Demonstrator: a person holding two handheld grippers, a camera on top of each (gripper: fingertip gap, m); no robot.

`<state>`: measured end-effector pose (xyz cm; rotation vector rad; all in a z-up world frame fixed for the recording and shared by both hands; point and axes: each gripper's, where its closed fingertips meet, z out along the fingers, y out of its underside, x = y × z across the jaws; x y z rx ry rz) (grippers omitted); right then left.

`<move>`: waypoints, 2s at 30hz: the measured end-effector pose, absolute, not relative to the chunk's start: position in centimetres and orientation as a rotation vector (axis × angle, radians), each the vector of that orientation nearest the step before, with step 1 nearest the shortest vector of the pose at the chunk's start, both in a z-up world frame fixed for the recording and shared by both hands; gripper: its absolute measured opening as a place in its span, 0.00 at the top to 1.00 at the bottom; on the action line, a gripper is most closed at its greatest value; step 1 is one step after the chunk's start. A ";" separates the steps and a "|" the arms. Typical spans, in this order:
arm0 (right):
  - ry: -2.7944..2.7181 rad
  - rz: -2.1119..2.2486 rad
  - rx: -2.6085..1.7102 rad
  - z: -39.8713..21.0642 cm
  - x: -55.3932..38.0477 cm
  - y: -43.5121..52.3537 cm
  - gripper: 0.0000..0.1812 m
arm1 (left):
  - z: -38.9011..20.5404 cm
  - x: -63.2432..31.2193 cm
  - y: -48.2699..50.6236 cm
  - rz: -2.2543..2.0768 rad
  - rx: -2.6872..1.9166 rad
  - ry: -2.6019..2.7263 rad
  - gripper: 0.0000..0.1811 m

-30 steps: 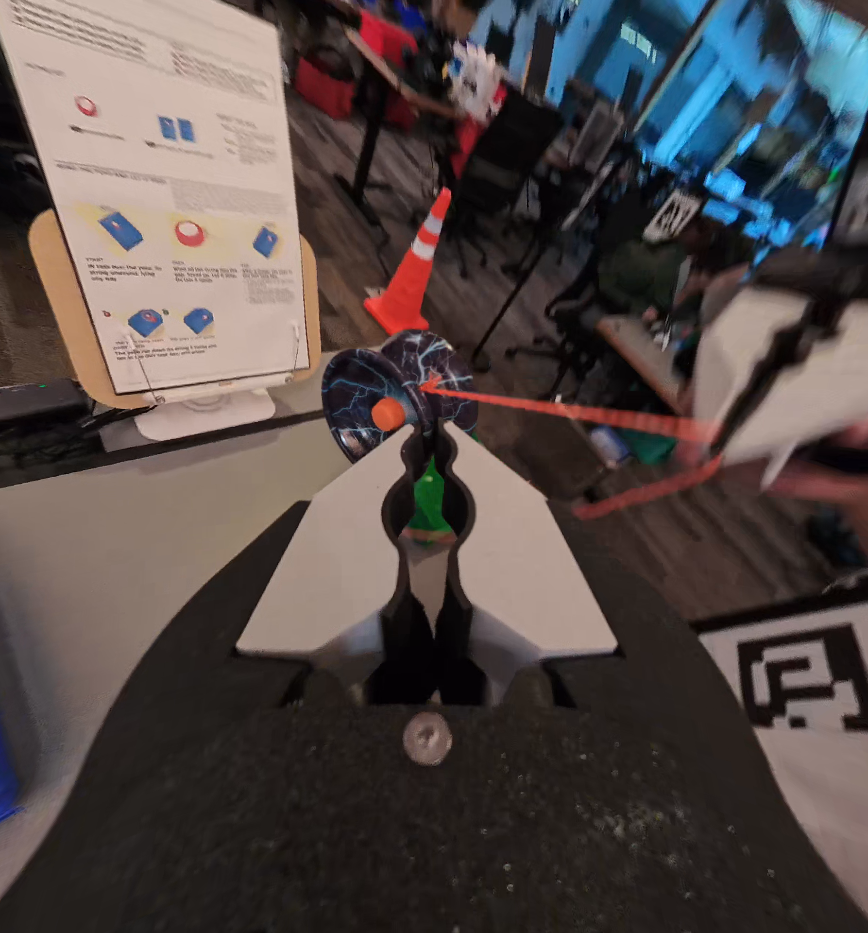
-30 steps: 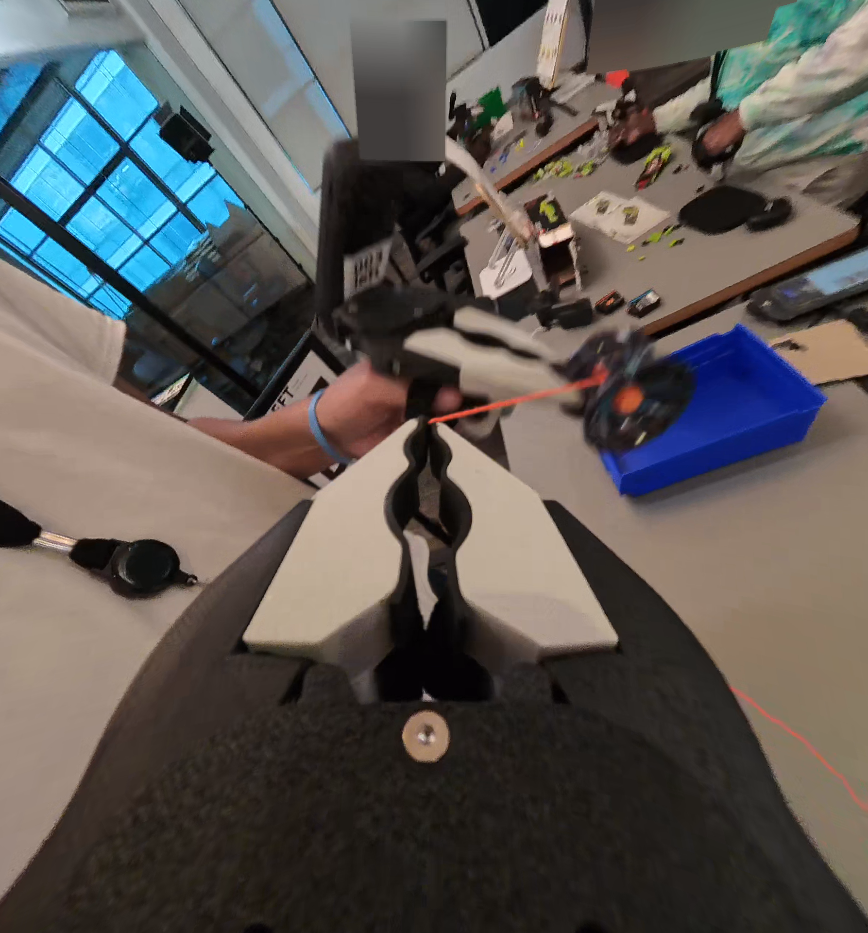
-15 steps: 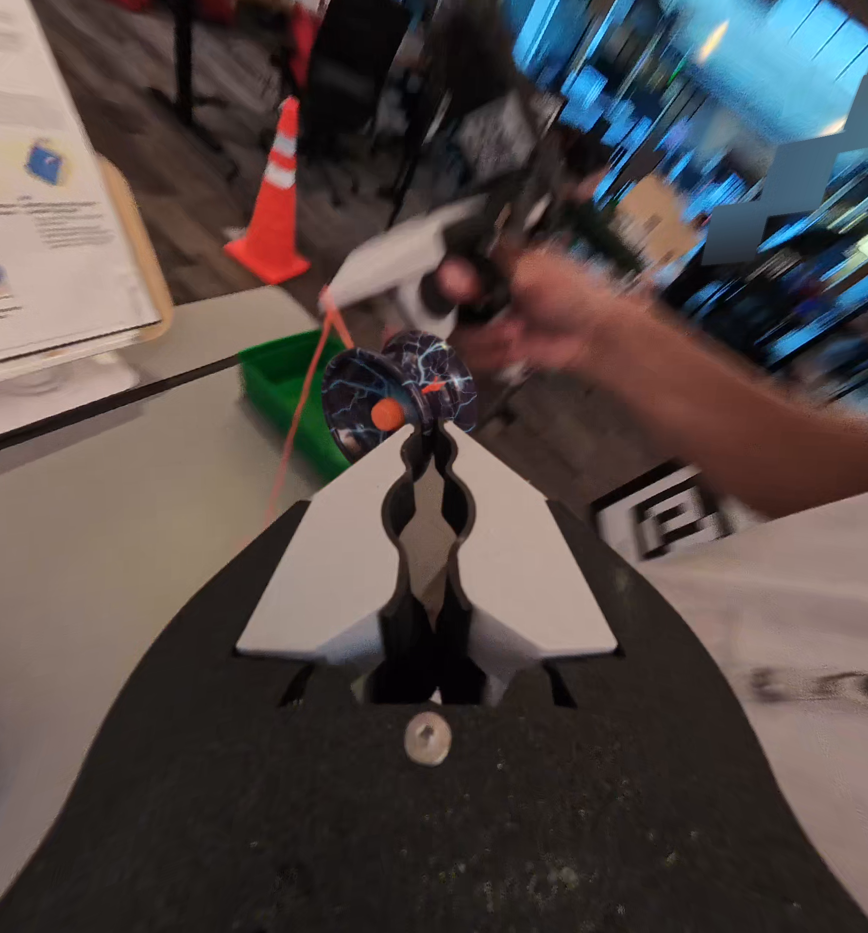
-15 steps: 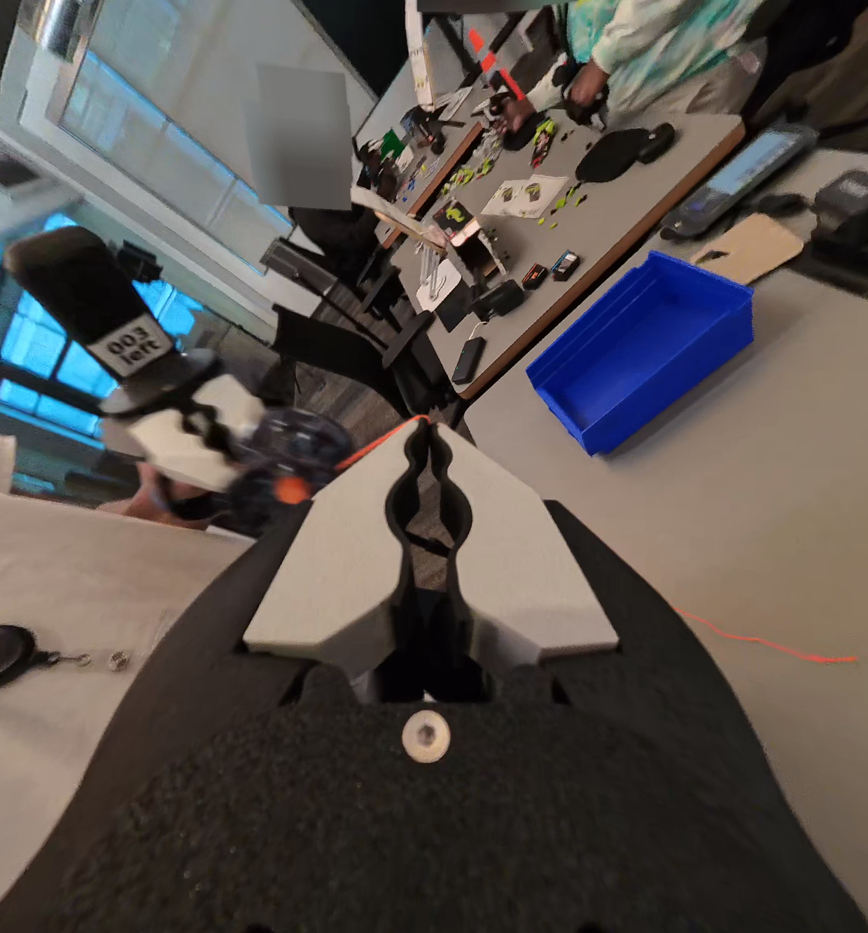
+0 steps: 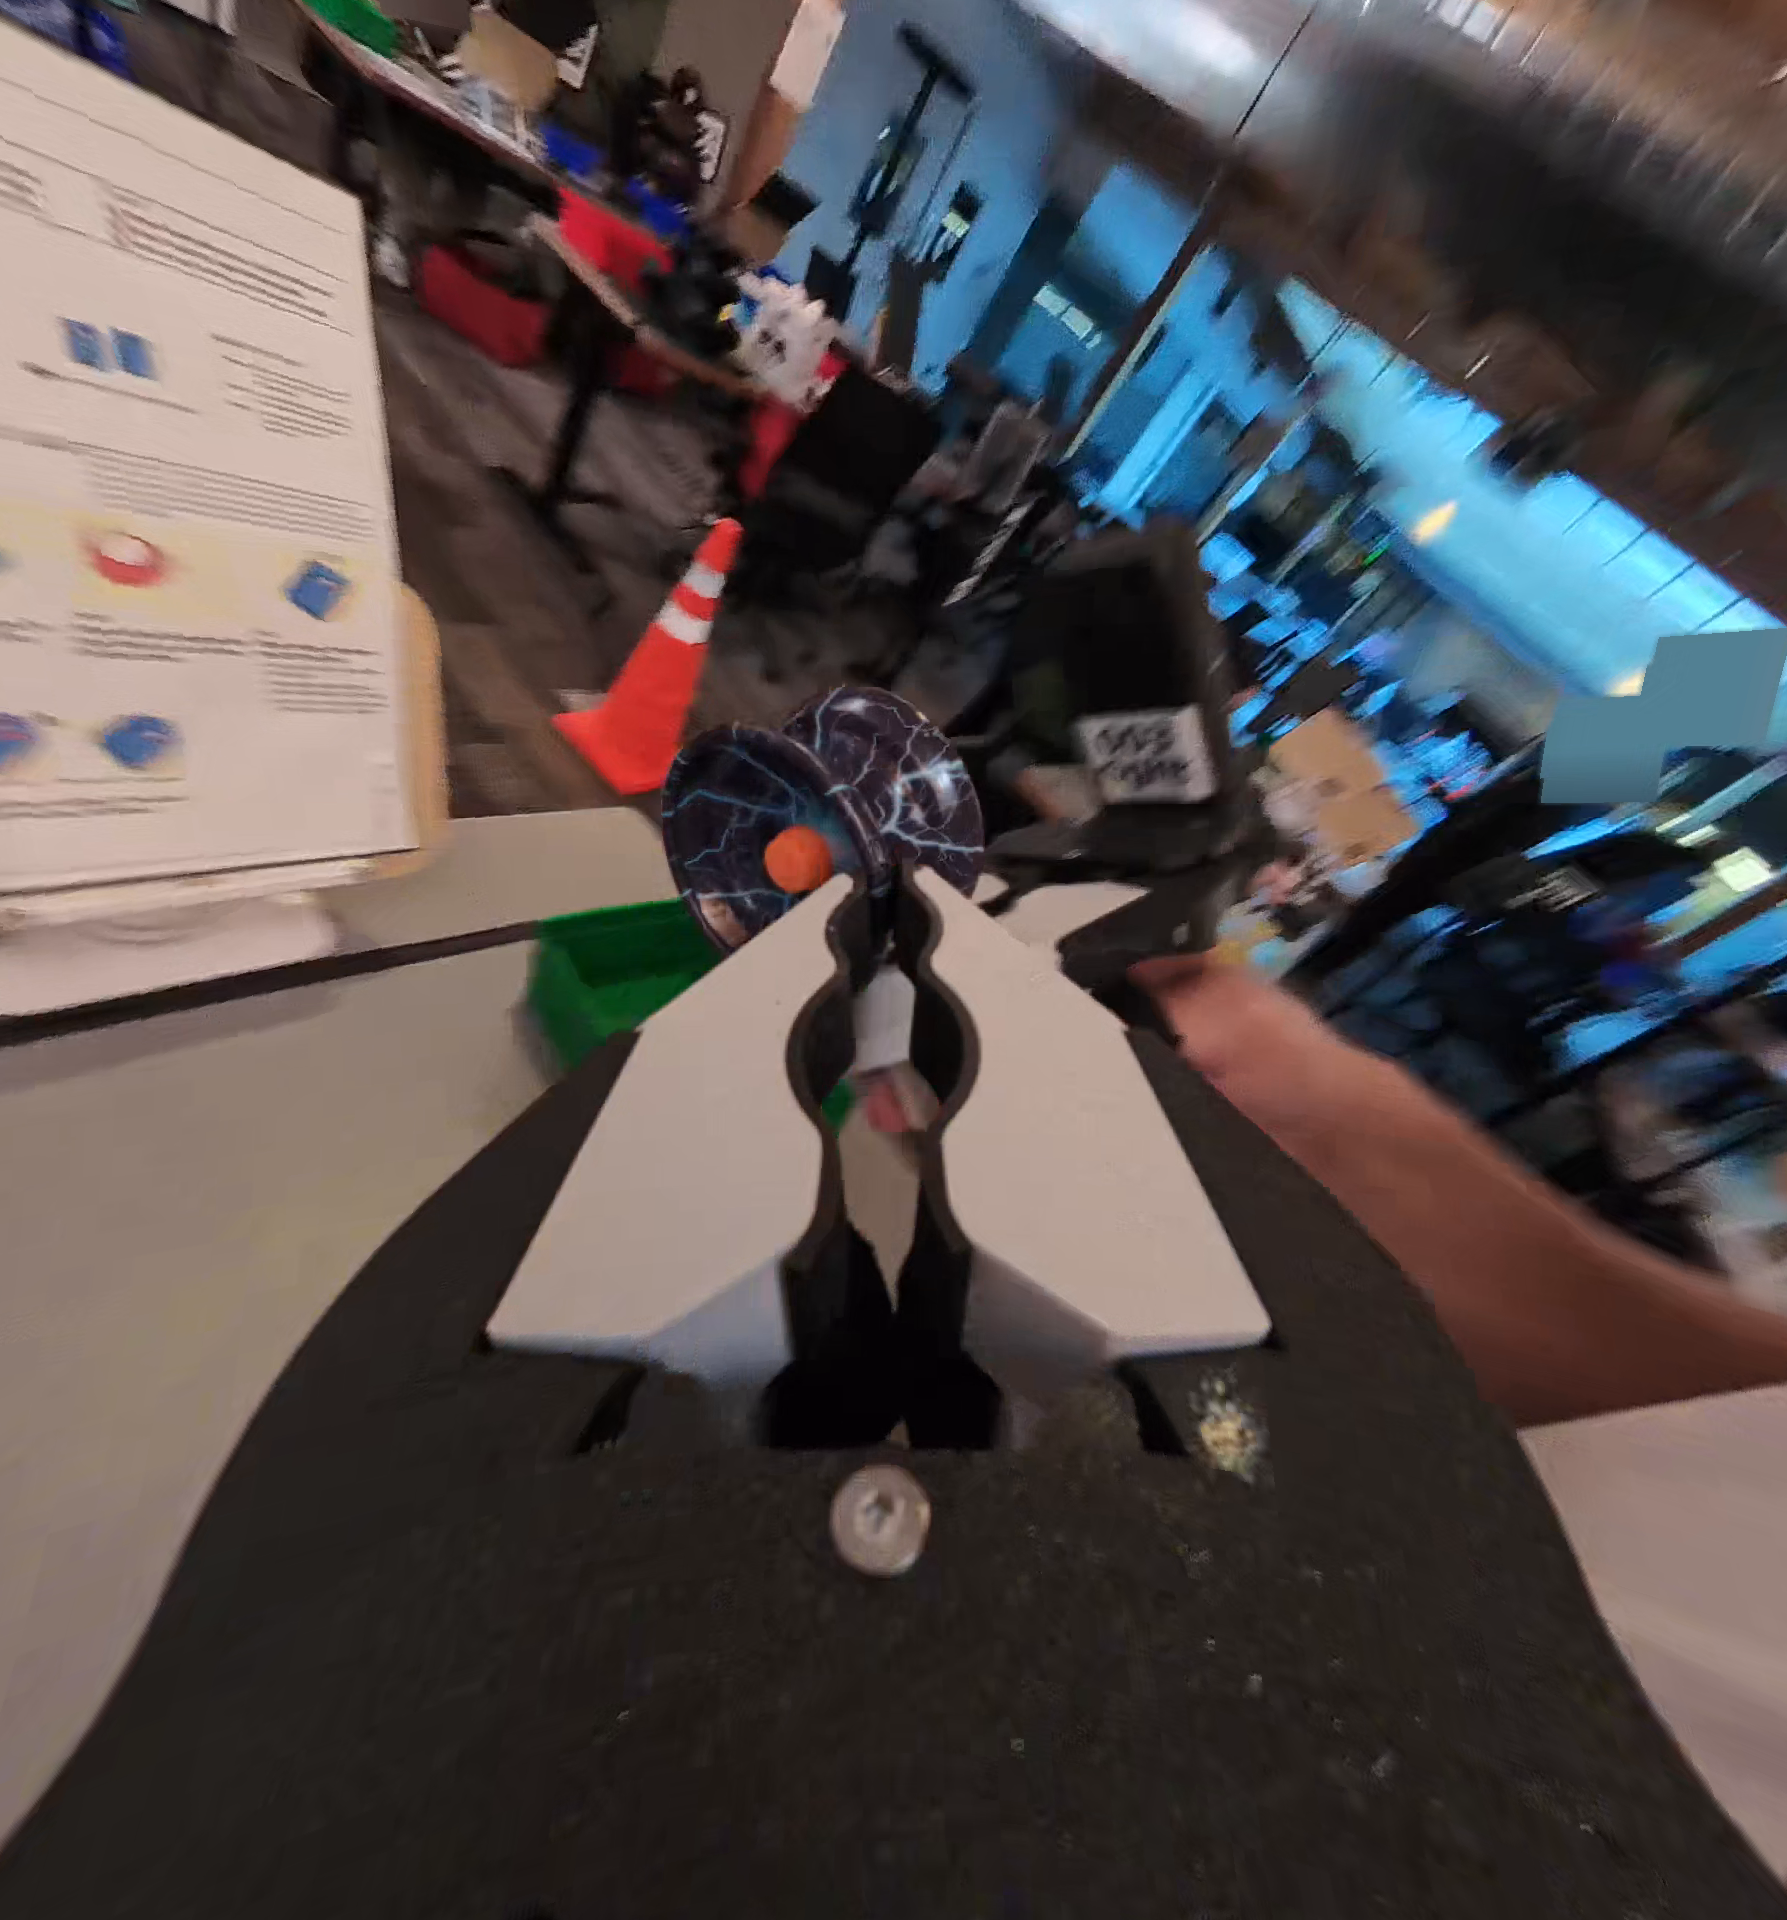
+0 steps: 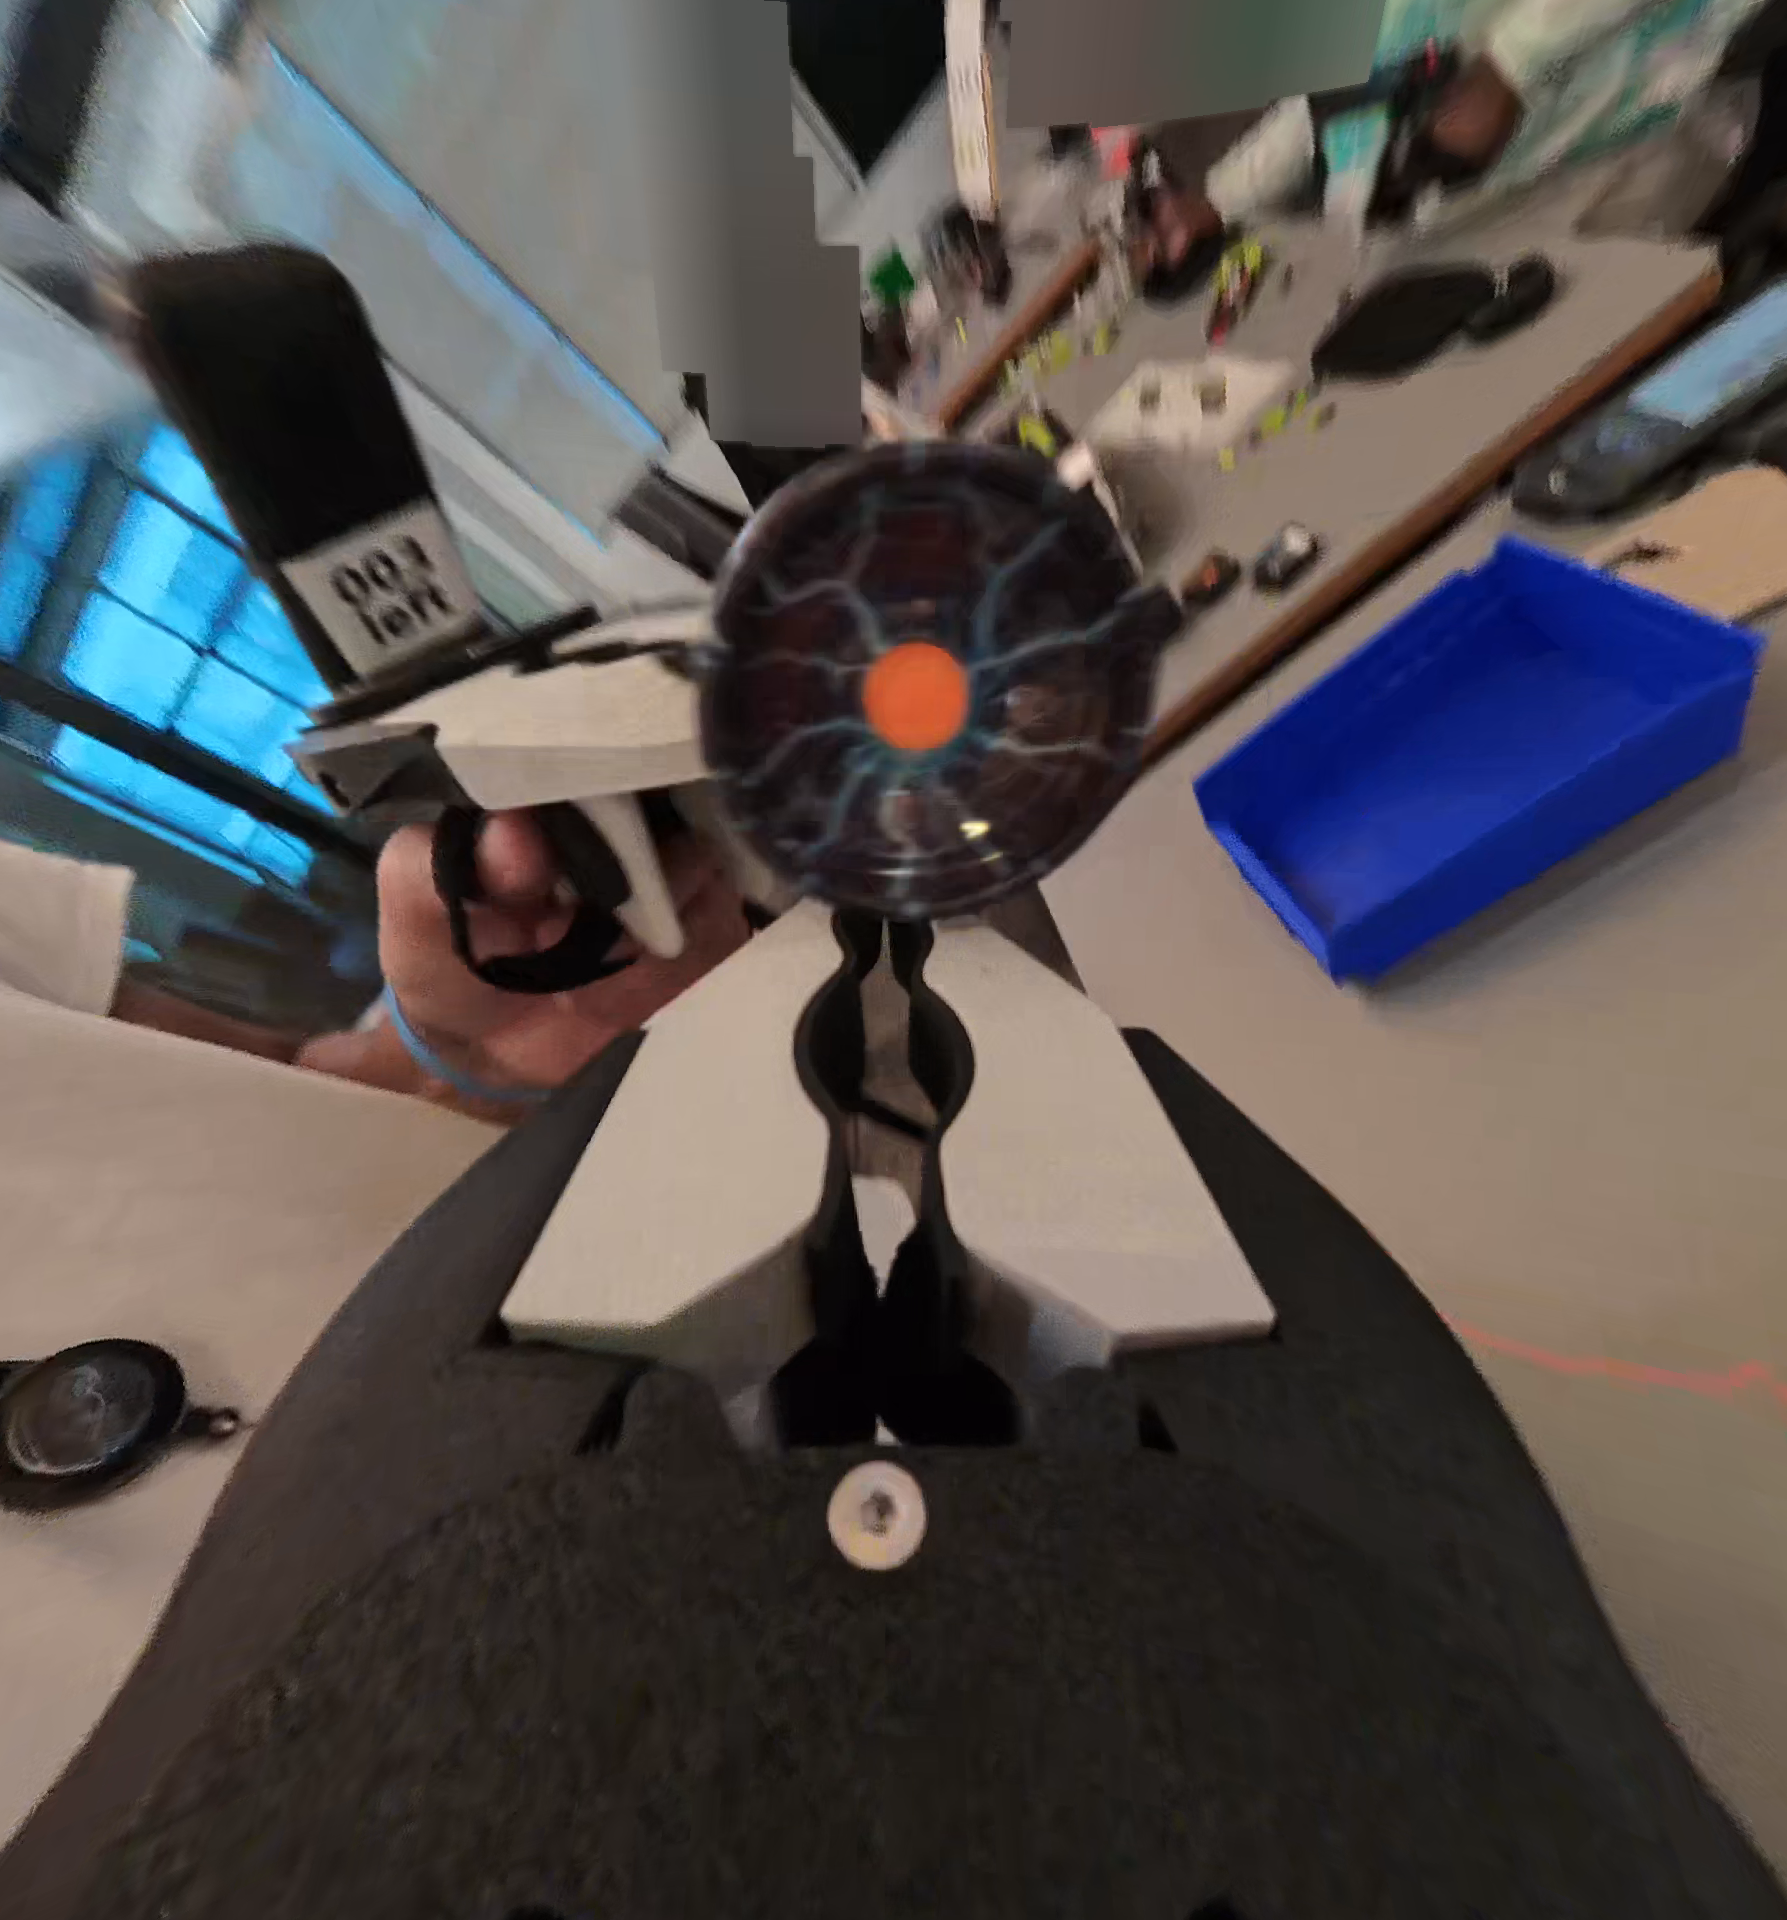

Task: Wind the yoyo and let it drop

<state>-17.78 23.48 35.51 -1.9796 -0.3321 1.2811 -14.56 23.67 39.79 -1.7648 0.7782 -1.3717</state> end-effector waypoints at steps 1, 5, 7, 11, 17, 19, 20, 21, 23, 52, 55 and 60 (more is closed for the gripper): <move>-0.298 1.319 -1.916 35.7 -17.5 23.6 1.00 | 40.1 -14.7 23.4 -1.461 -1.762 0.737 1.00; -0.195 1.266 -1.699 36.9 -14.5 24.3 1.00 | 40.9 -15.7 22.0 -1.645 -1.719 0.790 1.00; -0.214 1.255 -1.712 36.9 -14.3 23.8 1.00 | 40.4 -16.0 21.5 -1.581 -1.708 0.904 1.00; -0.303 1.151 -1.713 36.4 -14.4 23.2 1.00 | 39.9 -16.3 21.1 -1.487 -1.700 1.040 1.00; -0.275 1.171 -1.760 33.8 -13.9 22.7 0.89 | 40.1 -16.4 22.8 -1.404 -1.741 1.016 1.00; -0.198 1.199 -1.793 31.5 -13.4 22.7 0.84 | 39.8 -16.4 23.5 -1.394 -1.793 0.982 1.00; -0.166 1.219 -1.800 30.3 -13.4 22.6 0.83 | 39.6 -16.4 23.8 -1.388 -1.814 0.970 1.00; -0.141 1.246 -1.809 29.0 -13.7 22.3 0.81 | 39.5 -16.4 24.0 -1.385 -1.833 0.958 1.00; -0.100 1.308 -1.863 25.5 -14.6 21.7 0.81 | 39.5 -16.4 24.1 -1.389 -1.849 0.943 1.00; 0.939 2.292 -1.631 15.4 -14.8 24.7 0.88 | 41.2 -17.3 21.6 -1.317 -1.792 1.040 1.00; 0.954 2.290 -1.644 15.1 -14.4 24.5 0.87 | 41.3 -17.3 21.5 -1.321 -1.782 1.049 1.00; 0.931 2.305 -1.644 15.5 -14.3 24.5 0.95 | 41.3 -17.3 21.2 -1.322 -1.777 1.059 1.00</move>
